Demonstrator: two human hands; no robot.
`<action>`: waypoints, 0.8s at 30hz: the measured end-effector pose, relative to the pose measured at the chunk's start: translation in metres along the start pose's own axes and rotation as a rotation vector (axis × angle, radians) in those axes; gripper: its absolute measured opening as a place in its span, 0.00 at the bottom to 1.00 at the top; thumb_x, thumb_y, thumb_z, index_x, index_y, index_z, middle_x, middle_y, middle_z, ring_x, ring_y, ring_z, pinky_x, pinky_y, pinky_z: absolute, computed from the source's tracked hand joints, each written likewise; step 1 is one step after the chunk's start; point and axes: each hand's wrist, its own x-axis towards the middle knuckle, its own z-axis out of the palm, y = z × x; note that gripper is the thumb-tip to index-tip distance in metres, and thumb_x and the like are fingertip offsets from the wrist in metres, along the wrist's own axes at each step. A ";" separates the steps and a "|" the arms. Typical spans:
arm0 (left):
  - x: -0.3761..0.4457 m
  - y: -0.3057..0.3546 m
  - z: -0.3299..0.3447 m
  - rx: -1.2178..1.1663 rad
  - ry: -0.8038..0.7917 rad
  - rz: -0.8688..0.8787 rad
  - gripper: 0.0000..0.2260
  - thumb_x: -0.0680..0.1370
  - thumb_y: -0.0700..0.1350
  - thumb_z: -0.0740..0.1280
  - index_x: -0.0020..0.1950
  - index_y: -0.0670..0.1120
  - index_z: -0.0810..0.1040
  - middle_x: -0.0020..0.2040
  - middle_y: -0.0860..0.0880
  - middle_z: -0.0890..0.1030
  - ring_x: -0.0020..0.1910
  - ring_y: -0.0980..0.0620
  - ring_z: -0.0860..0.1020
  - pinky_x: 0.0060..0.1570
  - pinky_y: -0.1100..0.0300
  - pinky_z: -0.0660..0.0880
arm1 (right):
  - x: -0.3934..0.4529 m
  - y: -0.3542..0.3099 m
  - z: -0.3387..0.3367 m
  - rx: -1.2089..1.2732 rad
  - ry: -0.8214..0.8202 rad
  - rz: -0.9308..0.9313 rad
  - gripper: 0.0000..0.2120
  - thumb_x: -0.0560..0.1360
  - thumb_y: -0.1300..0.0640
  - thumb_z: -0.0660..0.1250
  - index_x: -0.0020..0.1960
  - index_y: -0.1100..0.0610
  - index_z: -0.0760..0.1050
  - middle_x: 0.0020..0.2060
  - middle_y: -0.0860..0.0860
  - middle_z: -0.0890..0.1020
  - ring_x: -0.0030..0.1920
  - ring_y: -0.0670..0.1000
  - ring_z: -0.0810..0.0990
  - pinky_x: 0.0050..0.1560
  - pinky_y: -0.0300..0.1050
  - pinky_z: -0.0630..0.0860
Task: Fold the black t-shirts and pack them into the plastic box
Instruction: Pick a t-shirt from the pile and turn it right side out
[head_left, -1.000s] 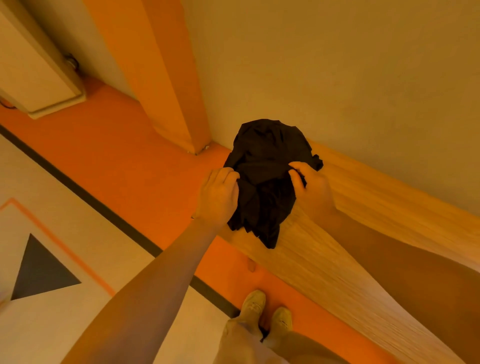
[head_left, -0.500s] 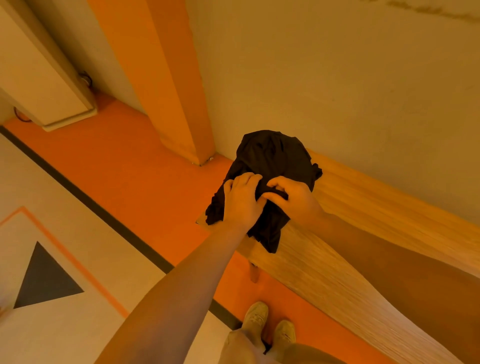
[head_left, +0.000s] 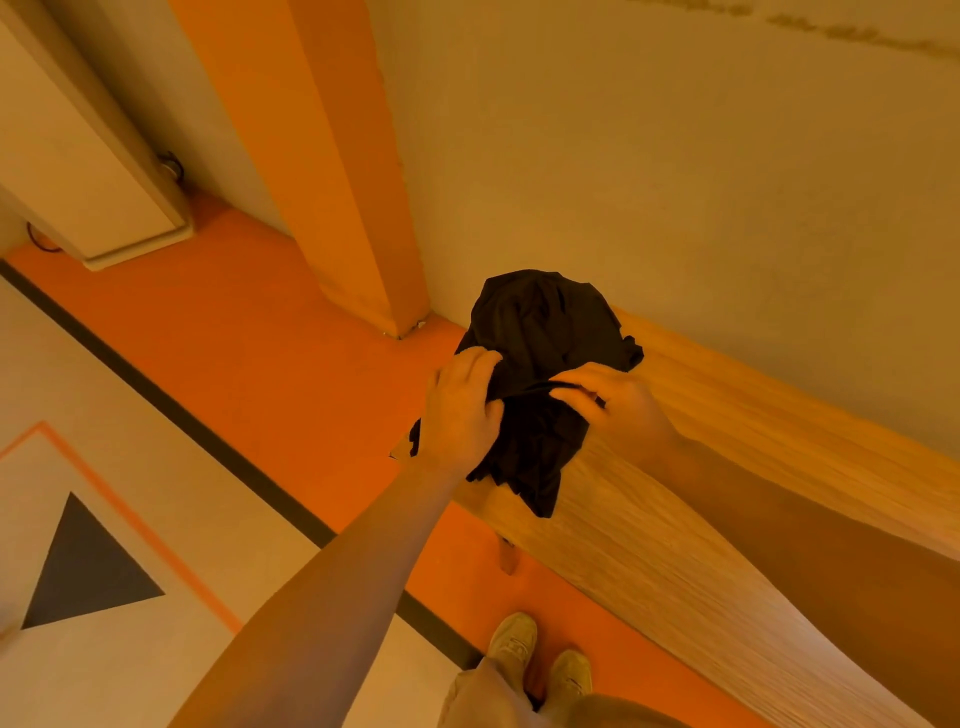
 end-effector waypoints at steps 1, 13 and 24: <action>0.000 0.003 0.001 0.006 0.005 0.072 0.16 0.74 0.40 0.68 0.62 0.45 0.76 0.61 0.47 0.77 0.62 0.47 0.74 0.61 0.49 0.68 | 0.002 -0.002 0.001 0.010 -0.008 -0.005 0.11 0.77 0.60 0.67 0.58 0.59 0.81 0.49 0.52 0.82 0.46 0.42 0.78 0.49 0.26 0.71; -0.003 0.020 0.004 -0.114 0.137 0.146 0.14 0.78 0.47 0.60 0.50 0.41 0.82 0.43 0.47 0.84 0.42 0.48 0.81 0.47 0.51 0.76 | 0.008 -0.013 -0.006 0.138 0.004 0.057 0.12 0.72 0.55 0.72 0.55 0.54 0.80 0.48 0.46 0.81 0.48 0.42 0.79 0.48 0.33 0.76; 0.006 0.016 -0.004 -0.162 0.140 0.126 0.15 0.80 0.53 0.61 0.45 0.45 0.83 0.34 0.52 0.80 0.30 0.55 0.74 0.36 0.59 0.69 | 0.003 -0.023 0.000 0.063 0.096 -0.076 0.13 0.75 0.59 0.70 0.59 0.59 0.79 0.47 0.49 0.82 0.46 0.42 0.79 0.49 0.30 0.75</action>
